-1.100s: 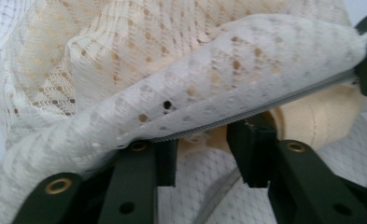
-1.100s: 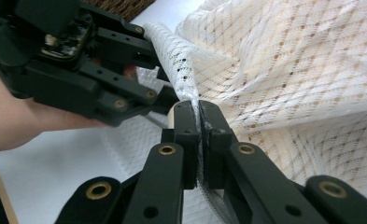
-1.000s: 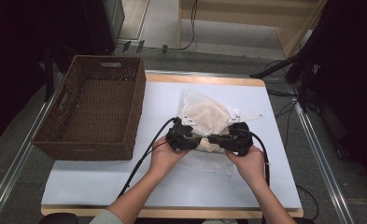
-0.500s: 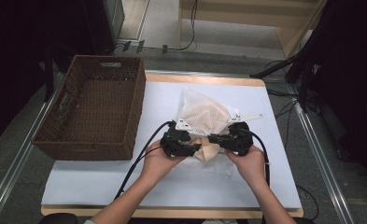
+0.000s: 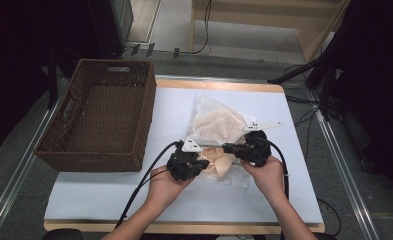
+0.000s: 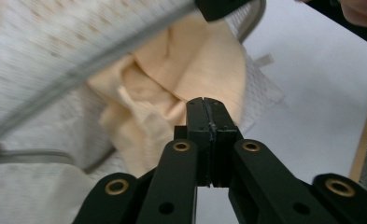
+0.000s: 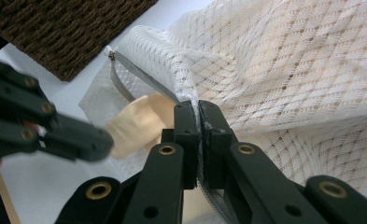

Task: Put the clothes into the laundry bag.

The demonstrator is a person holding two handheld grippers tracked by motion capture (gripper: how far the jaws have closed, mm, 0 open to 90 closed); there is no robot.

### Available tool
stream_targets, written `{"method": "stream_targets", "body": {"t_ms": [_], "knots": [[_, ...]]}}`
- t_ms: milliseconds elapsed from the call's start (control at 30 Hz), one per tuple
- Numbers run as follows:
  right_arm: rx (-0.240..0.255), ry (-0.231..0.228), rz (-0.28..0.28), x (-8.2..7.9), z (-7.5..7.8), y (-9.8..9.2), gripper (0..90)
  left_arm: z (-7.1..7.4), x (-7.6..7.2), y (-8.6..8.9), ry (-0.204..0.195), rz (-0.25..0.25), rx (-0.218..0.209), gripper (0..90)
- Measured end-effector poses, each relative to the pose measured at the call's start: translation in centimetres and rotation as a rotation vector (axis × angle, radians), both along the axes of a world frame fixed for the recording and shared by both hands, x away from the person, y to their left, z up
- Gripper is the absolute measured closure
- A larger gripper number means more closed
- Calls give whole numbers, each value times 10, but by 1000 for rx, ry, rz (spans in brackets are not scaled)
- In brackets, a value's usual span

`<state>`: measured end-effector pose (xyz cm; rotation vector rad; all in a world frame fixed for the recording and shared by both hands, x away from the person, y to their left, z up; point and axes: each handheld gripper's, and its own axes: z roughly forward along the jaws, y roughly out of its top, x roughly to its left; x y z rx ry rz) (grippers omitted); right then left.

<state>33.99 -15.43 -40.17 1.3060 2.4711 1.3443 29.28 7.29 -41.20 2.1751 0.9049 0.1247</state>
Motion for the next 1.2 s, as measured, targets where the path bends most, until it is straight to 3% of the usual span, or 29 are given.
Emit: {"method": "stream_targets", "body": {"t_ms": [400,500,633,833,967,1200], "knots": [[5,-6,-5,0,2,-2,878,-12,-9,-46,-2,-57,4,900],[4,-6,-6,-1,3,-2,879,-18,-8,-55,-7,-47,-1,900],[6,-8,-5,-1,3,-2,878,-33,-7,-65,-17,-16,30,900],[2,-6,-5,-2,4,-2,879,-43,6,-63,-30,41,81,900],[-1,-8,1,-2,3,0,878,-47,22,-51,-48,105,129,900],[-7,-3,-2,-2,3,2,879,-46,36,-46,-72,140,155,900]]}}
